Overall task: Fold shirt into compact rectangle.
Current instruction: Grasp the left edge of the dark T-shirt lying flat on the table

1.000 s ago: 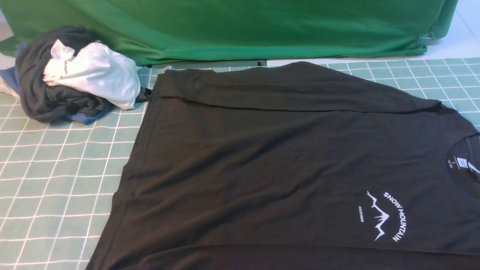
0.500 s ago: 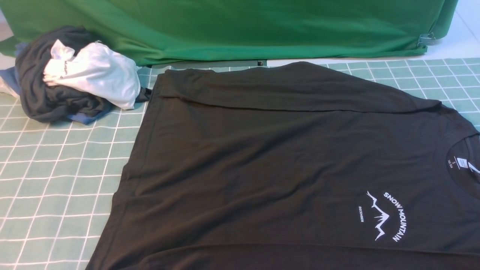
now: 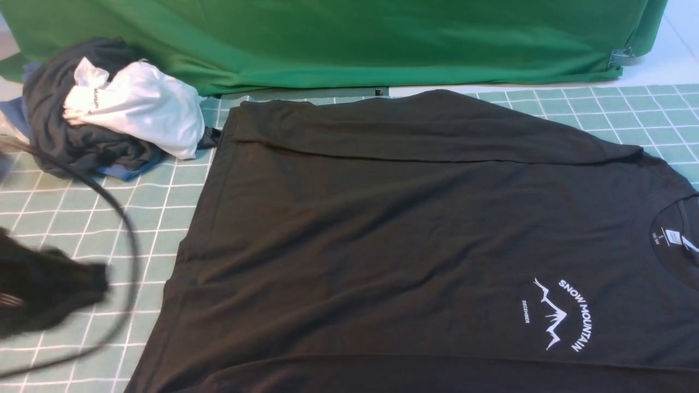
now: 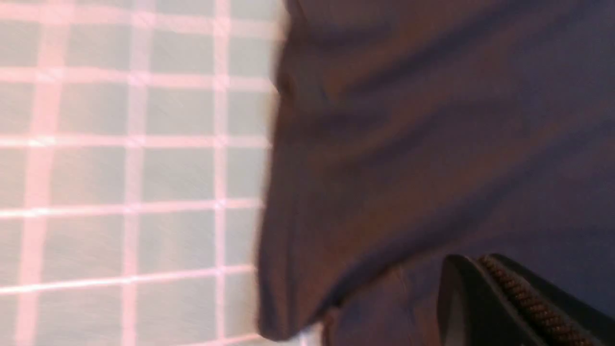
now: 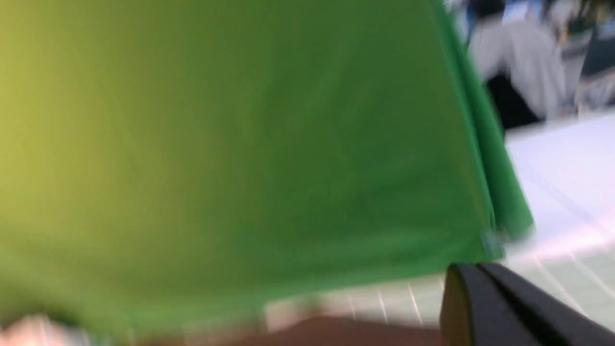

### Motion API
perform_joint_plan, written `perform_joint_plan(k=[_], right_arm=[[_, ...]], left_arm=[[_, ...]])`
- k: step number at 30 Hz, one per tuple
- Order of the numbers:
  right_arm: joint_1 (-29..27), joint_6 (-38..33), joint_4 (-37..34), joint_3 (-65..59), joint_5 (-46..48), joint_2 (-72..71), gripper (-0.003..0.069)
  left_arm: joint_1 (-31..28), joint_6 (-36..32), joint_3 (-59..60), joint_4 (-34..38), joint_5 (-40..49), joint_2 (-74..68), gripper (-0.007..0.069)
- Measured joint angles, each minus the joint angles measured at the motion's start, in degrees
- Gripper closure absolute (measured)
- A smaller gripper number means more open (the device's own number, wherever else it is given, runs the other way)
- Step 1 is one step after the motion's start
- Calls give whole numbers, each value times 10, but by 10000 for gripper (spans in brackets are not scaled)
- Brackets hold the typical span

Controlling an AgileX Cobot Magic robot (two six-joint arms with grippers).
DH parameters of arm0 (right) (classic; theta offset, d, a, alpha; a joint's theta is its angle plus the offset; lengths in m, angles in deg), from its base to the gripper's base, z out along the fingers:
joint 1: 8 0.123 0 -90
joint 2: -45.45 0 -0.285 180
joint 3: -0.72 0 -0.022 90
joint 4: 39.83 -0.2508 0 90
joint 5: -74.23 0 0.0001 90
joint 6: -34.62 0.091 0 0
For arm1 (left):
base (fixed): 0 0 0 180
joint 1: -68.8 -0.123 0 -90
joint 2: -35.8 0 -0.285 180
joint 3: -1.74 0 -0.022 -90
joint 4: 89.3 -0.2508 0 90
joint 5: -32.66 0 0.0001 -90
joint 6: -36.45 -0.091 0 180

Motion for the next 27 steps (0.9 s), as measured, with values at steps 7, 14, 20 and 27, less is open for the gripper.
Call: perform_joint_plan(k=[7,14,20,27], right_arm=[[120,-131,2,144,245,217,652],[209,-141,2,146,241,294,652],[243,-141,1,146,228,310,652],[244,-141,1,146,226,310,654]], left_arm=[[93,19,83,-67,-44,-69,622],[214,132,86,-181,-64,-138,621],[243,142,86,-203,-82,-193,530],[243,146,86,-209,-157,-228,267]])
